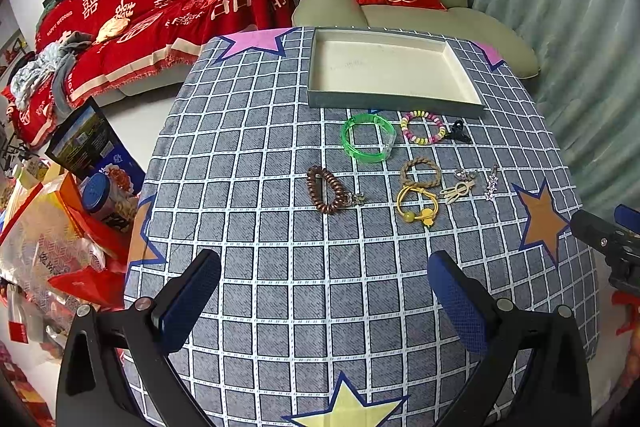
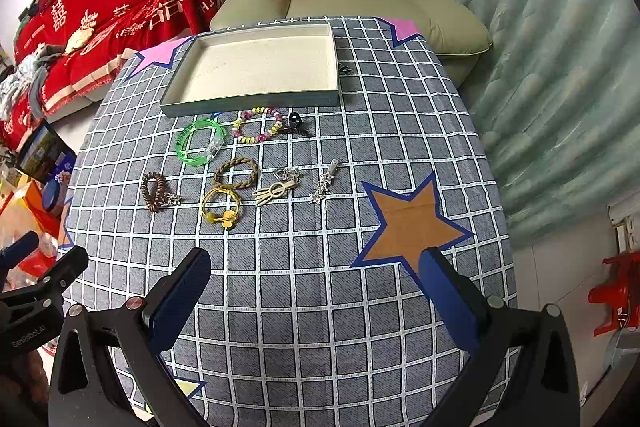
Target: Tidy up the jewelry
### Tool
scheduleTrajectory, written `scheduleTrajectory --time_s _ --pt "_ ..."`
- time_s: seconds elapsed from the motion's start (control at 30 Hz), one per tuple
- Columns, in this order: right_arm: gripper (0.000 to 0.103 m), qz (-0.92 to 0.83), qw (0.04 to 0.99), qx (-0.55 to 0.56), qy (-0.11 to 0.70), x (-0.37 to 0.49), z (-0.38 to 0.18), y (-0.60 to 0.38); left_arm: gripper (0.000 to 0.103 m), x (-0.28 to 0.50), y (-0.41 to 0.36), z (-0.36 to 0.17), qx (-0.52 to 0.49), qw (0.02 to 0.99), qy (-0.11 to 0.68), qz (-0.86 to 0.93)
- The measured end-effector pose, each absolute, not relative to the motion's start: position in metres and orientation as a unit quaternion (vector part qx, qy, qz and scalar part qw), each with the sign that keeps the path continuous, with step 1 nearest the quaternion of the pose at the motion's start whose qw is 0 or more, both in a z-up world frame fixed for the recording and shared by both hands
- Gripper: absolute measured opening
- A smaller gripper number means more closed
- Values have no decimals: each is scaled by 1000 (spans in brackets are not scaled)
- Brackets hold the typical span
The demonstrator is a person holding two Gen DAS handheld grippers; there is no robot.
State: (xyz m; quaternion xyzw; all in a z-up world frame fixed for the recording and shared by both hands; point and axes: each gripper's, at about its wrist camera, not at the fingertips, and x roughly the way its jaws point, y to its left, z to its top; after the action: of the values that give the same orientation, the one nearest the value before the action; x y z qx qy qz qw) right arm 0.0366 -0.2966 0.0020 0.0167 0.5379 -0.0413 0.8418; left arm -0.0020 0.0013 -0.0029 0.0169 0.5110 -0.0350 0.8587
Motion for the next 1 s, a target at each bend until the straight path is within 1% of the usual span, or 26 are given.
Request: scheduleTrajectory --time_s 0.57,0.87,1.0 --pt "103 -38 832 17 553 43 -6 -295 103 7 5 -10 12 850 526 -28" --pt "103 -46 808 37 586 61 -26 -311 103 34 22 -41 -22 817 576 -4" --pt "103 -53 793 49 605 75 -42 -323 103 50 27 -51 -30 812 583 3"
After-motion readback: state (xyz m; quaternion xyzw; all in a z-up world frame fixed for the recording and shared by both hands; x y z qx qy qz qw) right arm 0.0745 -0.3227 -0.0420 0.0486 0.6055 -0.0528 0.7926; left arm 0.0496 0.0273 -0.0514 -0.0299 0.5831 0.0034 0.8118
